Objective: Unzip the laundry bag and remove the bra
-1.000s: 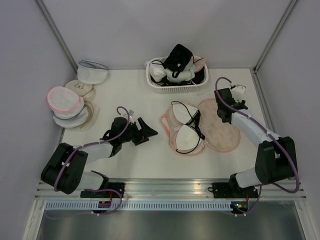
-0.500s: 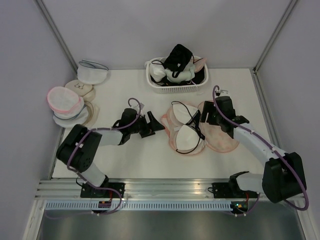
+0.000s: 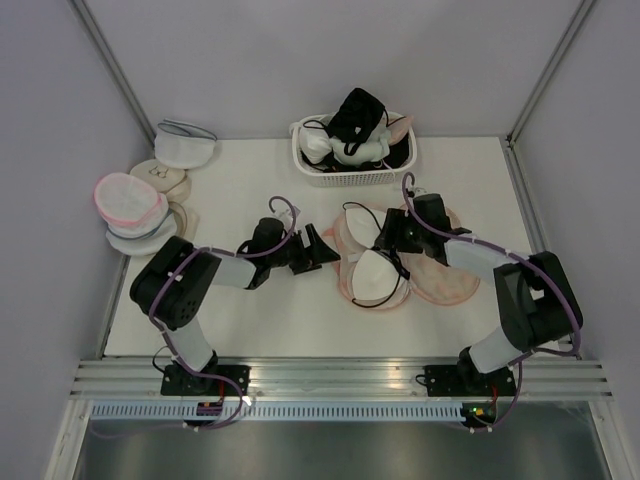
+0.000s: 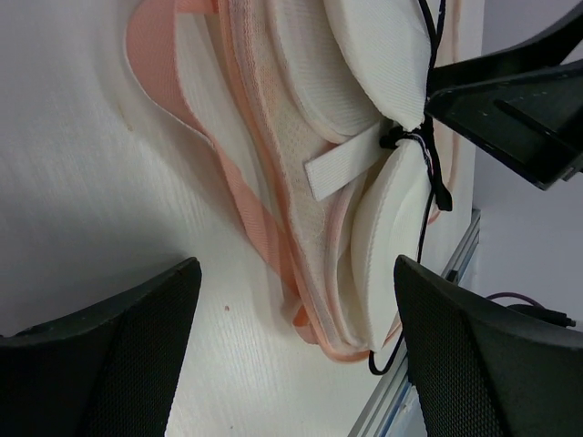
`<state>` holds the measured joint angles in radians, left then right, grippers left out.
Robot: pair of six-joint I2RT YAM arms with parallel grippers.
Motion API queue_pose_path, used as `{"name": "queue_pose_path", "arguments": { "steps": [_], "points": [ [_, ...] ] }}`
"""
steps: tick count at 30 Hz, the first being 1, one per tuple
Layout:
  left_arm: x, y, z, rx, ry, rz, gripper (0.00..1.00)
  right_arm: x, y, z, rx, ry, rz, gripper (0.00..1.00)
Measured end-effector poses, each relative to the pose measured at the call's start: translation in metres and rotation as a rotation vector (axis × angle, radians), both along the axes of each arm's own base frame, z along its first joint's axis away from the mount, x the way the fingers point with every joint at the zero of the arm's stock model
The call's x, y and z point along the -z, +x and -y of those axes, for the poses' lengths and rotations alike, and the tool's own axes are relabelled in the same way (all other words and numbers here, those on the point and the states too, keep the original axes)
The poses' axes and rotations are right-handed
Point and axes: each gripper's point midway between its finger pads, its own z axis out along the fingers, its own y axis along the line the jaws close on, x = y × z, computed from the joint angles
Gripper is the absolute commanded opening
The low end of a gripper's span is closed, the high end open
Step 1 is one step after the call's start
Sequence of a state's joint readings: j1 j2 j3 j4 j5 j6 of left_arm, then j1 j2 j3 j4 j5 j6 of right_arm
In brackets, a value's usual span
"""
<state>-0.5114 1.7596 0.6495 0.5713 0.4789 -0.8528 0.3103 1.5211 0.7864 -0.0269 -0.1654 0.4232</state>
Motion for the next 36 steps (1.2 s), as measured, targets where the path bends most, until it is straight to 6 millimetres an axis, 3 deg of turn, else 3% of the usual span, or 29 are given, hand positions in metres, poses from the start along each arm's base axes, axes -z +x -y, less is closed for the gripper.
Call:
{"name": "queue_pose_path", "arguments": {
  "steps": [5, 15, 22, 23, 25, 26, 29, 33, 36],
  "points": [
    [0.000, -0.007, -0.004, -0.003, -0.008, 0.003, 0.91, 0.020, -0.002, -0.021, -0.059, 0.090, -0.063, 0.68],
    [0.000, -0.009, -0.004, -0.007, -0.028, 0.004, 0.91, -0.004, -0.001, -0.060, -0.192, 0.278, -0.015, 0.58],
    [0.000, -0.010, -0.004, -0.008, -0.033, 0.005, 0.91, 0.015, -0.002, -0.079, -0.234, 0.280, -0.075, 0.55],
    [-0.001, -0.010, -0.003, -0.007, -0.033, 0.006, 0.91, 0.016, -0.002, -0.082, -0.239, 0.280, -0.078, 0.52],
    [0.000, -0.010, -0.003, -0.007, -0.034, 0.006, 0.91, 0.017, -0.001, -0.089, -0.257, 0.279, -0.081, 0.36],
    [0.000, -0.010, -0.003, -0.007, -0.034, 0.007, 0.91, 0.018, -0.001, -0.093, -0.265, 0.281, -0.082, 0.19],
    [0.000, -0.012, -0.003, -0.003, -0.036, 0.005, 0.91, 0.019, -0.002, -0.099, -0.277, 0.284, -0.087, 0.01],
    [0.000, -0.016, -0.004, 0.007, -0.041, 0.003, 0.91, 0.016, -0.003, -0.099, -0.273, 0.282, -0.090, 0.01],
    [-0.001, -0.021, -0.007, 0.007, -0.038, -0.001, 0.91, 0.000, -0.006, -0.097, -0.271, 0.279, -0.071, 0.00]
  ]
}}
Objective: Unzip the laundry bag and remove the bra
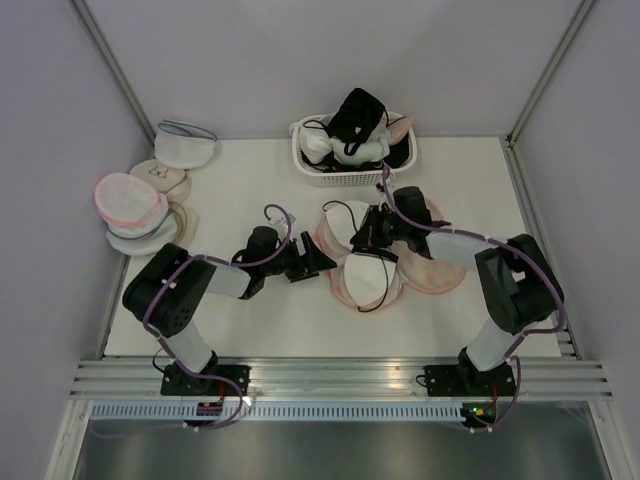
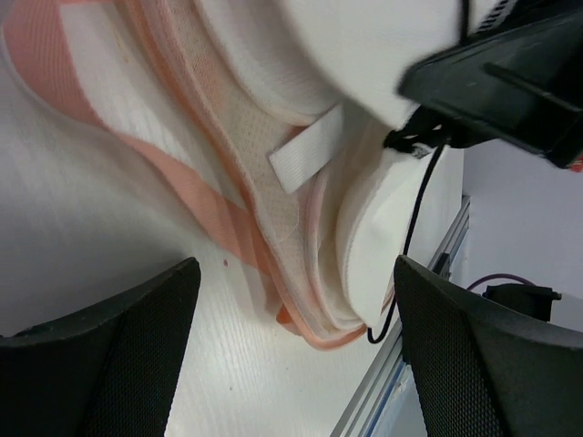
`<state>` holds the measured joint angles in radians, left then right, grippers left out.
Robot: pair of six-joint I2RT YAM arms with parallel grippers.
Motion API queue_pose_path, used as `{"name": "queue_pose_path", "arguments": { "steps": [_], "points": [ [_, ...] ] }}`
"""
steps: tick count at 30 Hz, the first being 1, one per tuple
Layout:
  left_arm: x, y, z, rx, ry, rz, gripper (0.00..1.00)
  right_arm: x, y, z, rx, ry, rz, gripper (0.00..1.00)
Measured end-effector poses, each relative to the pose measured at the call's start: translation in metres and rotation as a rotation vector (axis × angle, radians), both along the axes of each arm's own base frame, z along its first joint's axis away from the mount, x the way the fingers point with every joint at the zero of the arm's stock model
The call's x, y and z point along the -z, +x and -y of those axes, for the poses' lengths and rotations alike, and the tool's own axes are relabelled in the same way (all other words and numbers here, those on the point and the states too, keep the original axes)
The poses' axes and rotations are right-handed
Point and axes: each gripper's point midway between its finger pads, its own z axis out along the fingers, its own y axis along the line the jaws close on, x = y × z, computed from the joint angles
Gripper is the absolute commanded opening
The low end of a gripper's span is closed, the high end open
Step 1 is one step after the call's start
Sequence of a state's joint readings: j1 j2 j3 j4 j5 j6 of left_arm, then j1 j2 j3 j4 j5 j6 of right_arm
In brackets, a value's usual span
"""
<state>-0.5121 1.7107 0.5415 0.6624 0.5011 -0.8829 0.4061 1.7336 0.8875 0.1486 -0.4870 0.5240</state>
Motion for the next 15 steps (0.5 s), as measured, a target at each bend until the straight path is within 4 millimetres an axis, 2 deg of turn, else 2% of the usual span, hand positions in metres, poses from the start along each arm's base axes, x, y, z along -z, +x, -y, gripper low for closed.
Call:
{"name": "queue_pose_path", "arguments": {
  "steps": [3, 7, 9, 11, 13, 15],
  "points": [
    [-0.001, -0.010, -0.006, -0.002, 0.013, -0.018, 0.91, -0.036, -0.001, 0.002, -0.001, 0.011, 0.059, 0.00],
    [-0.013, -0.019, -0.012, -0.005, 0.018, -0.021, 0.92, -0.116, 0.013, -0.001, -0.007, 0.045, 0.226, 0.00],
    [-0.024, -0.020, -0.014, -0.008, 0.016, -0.002, 0.92, -0.159, 0.026, -0.004, -0.007, 0.064, 0.319, 0.00],
    [-0.034, -0.021, -0.015, -0.011, 0.012, 0.022, 0.92, -0.193, 0.043, -0.009, -0.006, 0.075, 0.396, 0.00],
    [-0.040, -0.021, -0.017, -0.016, 0.015, 0.035, 0.93, -0.213, 0.065, -0.017, -0.004, 0.082, 0.443, 0.00],
    [-0.044, -0.023, -0.018, -0.016, 0.016, 0.043, 0.93, -0.220, 0.090, -0.027, 0.000, 0.085, 0.463, 0.00]
  ]
}}
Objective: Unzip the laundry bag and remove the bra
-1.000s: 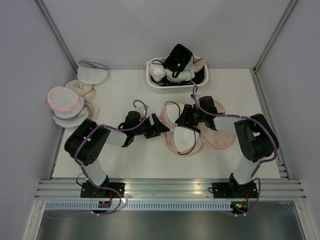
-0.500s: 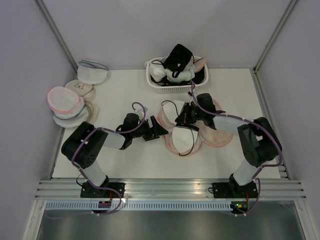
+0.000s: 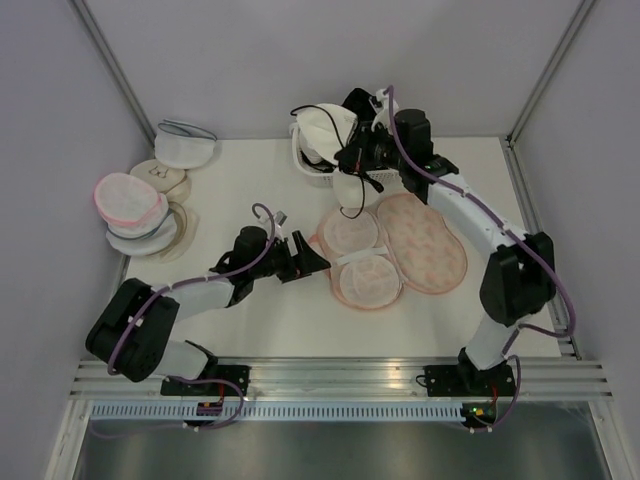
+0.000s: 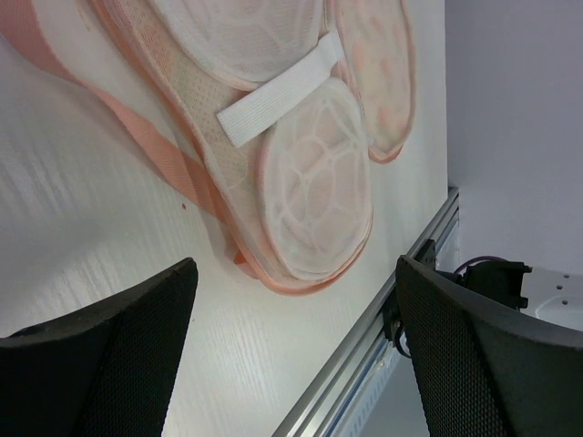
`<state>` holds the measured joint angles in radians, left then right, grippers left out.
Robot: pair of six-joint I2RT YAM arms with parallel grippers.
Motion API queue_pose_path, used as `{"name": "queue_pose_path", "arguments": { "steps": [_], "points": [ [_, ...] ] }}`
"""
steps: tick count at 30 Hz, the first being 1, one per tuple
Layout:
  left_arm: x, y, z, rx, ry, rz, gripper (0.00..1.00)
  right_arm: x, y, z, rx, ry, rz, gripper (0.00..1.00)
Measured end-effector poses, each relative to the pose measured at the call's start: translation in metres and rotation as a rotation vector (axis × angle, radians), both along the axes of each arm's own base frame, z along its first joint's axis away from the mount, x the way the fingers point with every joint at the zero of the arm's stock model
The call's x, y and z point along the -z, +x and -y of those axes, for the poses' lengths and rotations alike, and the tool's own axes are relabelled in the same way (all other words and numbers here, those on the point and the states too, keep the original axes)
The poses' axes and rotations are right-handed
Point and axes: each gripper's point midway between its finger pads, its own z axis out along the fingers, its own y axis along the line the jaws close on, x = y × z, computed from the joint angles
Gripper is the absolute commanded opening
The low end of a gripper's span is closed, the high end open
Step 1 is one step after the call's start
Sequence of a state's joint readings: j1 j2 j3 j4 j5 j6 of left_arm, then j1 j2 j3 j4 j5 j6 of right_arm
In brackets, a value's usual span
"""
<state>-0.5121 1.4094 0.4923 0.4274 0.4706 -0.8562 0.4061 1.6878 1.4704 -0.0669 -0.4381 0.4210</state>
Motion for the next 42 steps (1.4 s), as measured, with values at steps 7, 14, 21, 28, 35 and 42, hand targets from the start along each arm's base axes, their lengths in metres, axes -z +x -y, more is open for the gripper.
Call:
{"name": "queue_pose_path", "arguments": {
  "steps": [7, 14, 21, 28, 35, 42],
  "points": [
    [0.007, -0.012, -0.007, 0.002, 0.017, -0.022, 0.93, 0.041, 0.090, -0.041, -0.008, 0.012, -0.025, 0.00],
    [0.016, -0.022, -0.013, 0.003, 0.029, -0.043, 0.93, 0.057, 0.158, -0.077, -0.016, 0.118, 0.043, 0.00],
    [0.012, -0.025, -0.014, 0.002, 0.021, -0.029, 0.93, 0.042, 0.207, -0.080, 0.106, 0.288, 0.166, 0.00],
    [0.015, -0.027, -0.019, -0.009, 0.033, -0.045, 0.93, 0.050, 0.256, -0.033, 0.463, 0.303, 0.234, 0.00],
    [0.028, -0.028, -0.021, -0.014, 0.055, -0.084, 0.93, 0.088, 0.278, 0.027, 0.805, 0.148, 0.212, 0.00],
    [0.042, -0.030, -0.021, -0.007, 0.073, -0.127, 0.93, 0.130, 0.273, 0.060, 0.948, -0.030, 0.145, 0.31]
  ]
}}
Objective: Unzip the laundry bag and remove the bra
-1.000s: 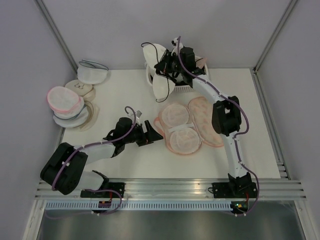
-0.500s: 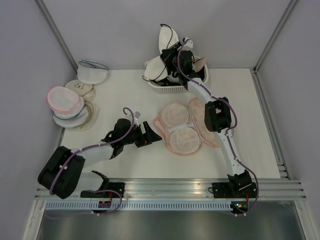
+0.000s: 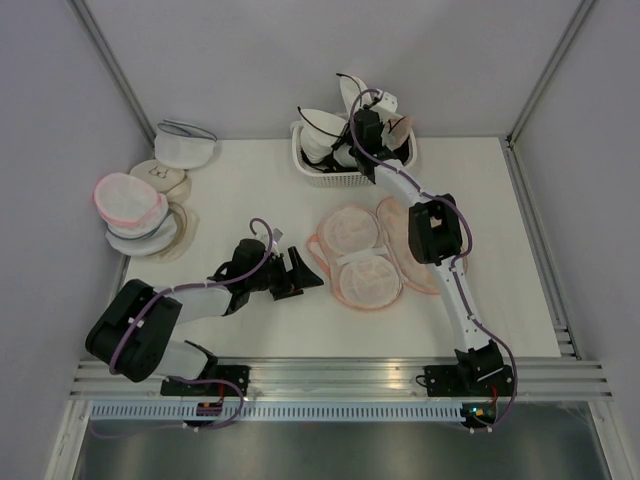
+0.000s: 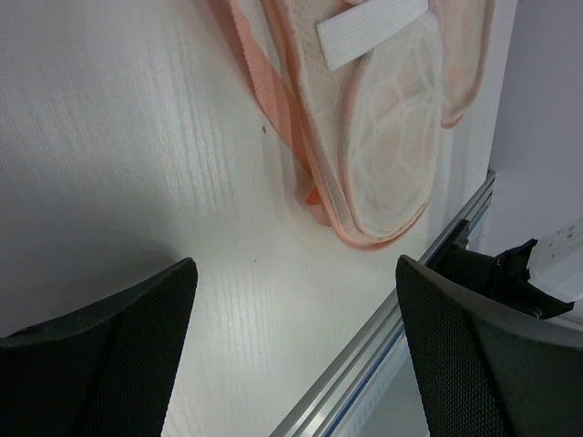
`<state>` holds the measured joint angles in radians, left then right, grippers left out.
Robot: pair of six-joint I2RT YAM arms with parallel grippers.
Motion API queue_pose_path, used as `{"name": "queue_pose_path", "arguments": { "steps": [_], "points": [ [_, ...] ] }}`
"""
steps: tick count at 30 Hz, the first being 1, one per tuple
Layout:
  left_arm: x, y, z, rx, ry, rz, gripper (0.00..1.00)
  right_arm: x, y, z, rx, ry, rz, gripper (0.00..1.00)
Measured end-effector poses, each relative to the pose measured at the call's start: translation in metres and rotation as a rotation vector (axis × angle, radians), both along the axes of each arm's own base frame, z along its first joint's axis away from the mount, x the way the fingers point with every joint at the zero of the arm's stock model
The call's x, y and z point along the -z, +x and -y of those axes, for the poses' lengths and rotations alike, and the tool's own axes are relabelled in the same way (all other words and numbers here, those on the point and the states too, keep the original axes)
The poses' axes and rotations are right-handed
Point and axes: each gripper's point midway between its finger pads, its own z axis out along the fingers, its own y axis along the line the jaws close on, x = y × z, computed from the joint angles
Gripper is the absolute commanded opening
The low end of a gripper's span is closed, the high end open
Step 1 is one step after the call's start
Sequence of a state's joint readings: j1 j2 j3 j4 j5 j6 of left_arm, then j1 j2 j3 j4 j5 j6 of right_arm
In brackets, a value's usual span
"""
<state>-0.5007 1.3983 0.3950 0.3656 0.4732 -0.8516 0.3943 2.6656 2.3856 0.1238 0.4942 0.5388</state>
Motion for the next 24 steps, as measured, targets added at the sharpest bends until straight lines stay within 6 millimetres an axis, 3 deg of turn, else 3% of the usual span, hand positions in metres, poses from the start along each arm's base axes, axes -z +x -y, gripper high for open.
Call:
{"name": "queue_pose_path", "arguments": {
  "steps": [1, 5, 7, 9, 12, 17, 20, 24],
  "points": [
    [-0.001, 0.000, 0.000, 0.000, -0.002, 0.003, 0.93, 0.006, -0.001, 0.001, -0.007, -0.012, -0.011, 0.39],
    [-0.001, 0.001, 0.001, 0.000, -0.004, 0.007, 0.93, 0.020, -0.007, 0.000, -0.062, -0.040, -0.041, 0.49],
    [-0.002, 0.001, 0.001, 0.000, -0.005, 0.009, 0.93, 0.011, -0.008, -0.002, -0.091, -0.045, -0.032, 0.62],
    [-0.002, 0.001, 0.001, 0.000, -0.007, 0.011, 0.93, -0.006, -0.009, -0.004, -0.111, -0.050, -0.008, 0.69],
    [-0.004, 0.000, 0.000, 0.000, -0.010, 0.018, 0.93, -0.050, -0.013, -0.004, -0.130, -0.062, 0.051, 0.84],
    [-0.010, 0.001, 0.000, -0.001, -0.019, 0.034, 0.93, -0.137, -0.029, 0.003, -0.139, -0.071, 0.179, 0.96],
    [-0.012, 0.001, 0.000, -0.001, -0.023, 0.041, 0.93, -0.180, -0.046, 0.010, -0.139, -0.080, 0.240, 0.98],
    [-0.019, 0.002, 0.001, -0.001, -0.034, 0.062, 0.93, -0.214, -0.066, 0.022, -0.118, -0.102, 0.262, 0.98]
  ]
}}
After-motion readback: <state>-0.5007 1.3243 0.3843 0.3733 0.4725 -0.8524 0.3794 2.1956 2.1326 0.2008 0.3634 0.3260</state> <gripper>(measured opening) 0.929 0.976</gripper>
